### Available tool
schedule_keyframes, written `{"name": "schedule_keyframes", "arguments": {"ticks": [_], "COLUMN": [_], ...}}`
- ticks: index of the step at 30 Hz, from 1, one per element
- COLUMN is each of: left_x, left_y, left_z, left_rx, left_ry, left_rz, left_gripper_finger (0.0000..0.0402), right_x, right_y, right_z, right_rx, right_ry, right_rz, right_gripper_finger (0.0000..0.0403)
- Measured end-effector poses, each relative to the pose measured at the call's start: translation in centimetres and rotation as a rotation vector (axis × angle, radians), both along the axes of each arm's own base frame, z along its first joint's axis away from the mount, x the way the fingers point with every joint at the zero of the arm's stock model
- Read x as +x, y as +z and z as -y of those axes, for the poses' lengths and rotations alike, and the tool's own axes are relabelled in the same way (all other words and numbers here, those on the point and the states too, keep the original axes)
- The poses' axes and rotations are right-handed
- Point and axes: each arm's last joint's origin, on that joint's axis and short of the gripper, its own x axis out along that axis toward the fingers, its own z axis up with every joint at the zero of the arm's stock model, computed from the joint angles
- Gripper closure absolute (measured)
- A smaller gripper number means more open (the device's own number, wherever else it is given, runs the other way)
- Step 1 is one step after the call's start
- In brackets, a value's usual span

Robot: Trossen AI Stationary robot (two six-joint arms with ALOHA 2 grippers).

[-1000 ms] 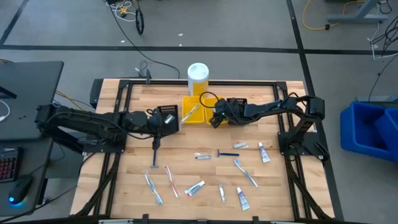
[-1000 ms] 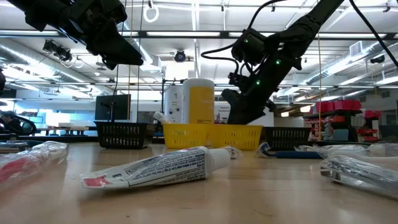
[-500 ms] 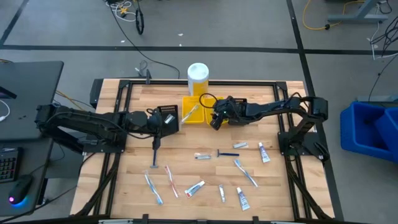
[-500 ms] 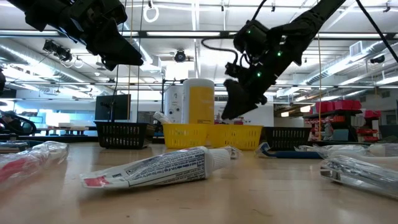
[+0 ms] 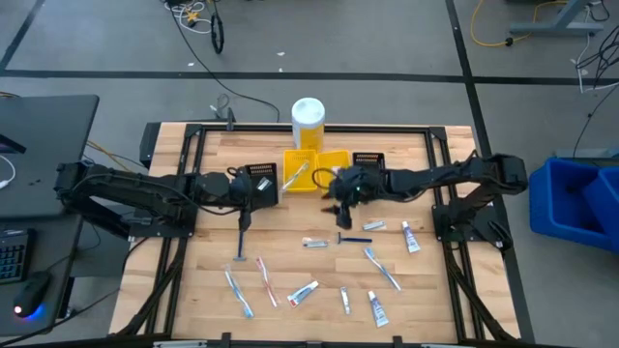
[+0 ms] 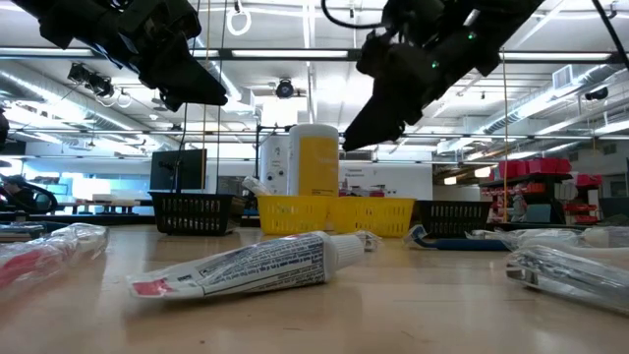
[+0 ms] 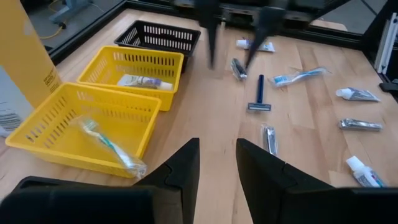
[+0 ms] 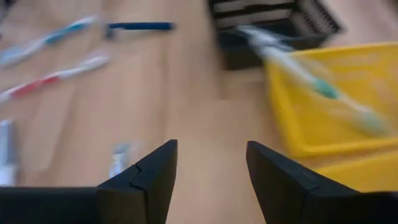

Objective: Pick & Place Travel size toiletries
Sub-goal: Put the blue razor into the right black bin

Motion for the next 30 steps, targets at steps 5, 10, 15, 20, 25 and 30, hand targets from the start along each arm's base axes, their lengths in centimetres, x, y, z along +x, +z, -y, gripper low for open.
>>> {"name": "schedule_keyframes", "arguments": {"ticks": [5,10,15,20,25,30], "left_x": [0.0,0.0,0.0,0.0,0.0,0.0], "left_y": [0.0,0.0,0.0,0.0,0.0,0.0], "left_z": [0.0,0.0,0.0,0.0,0.0,0.0], "left_rx": [0.0,0.0,0.0,0.0,-0.001,-0.001], "left_ry": [0.0,0.0,0.0,0.001,0.0,0.001], "left_rz": [0.0,0.0,-0.001,-0.002,-0.001,-0.001], "left_gripper_finger": [0.029,0.029,0.029,0.029,0.029,0.029], "right_x": [-0.6,-2.2,-4.0,-4.5,-4.9,-5.1], "right_y": [-0.6,-1.5,-2.1,-2.1,-2.1,-2.4], "right_z": [-2.8,-5.0,-6.6,-8.7,-9.9,-10.0], "right_rx": [0.012,0.06,0.114,0.151,0.12,-0.01], "right_ry": [0.065,-0.065,-0.175,-0.161,-0.142,-0.158], "right_rz": [-0.091,-0.268,-0.435,-0.454,-0.441,-0.397], "right_gripper_finger": [0.0216,0.0222,0.0217,0.0213,0.0216,0.0225]}}
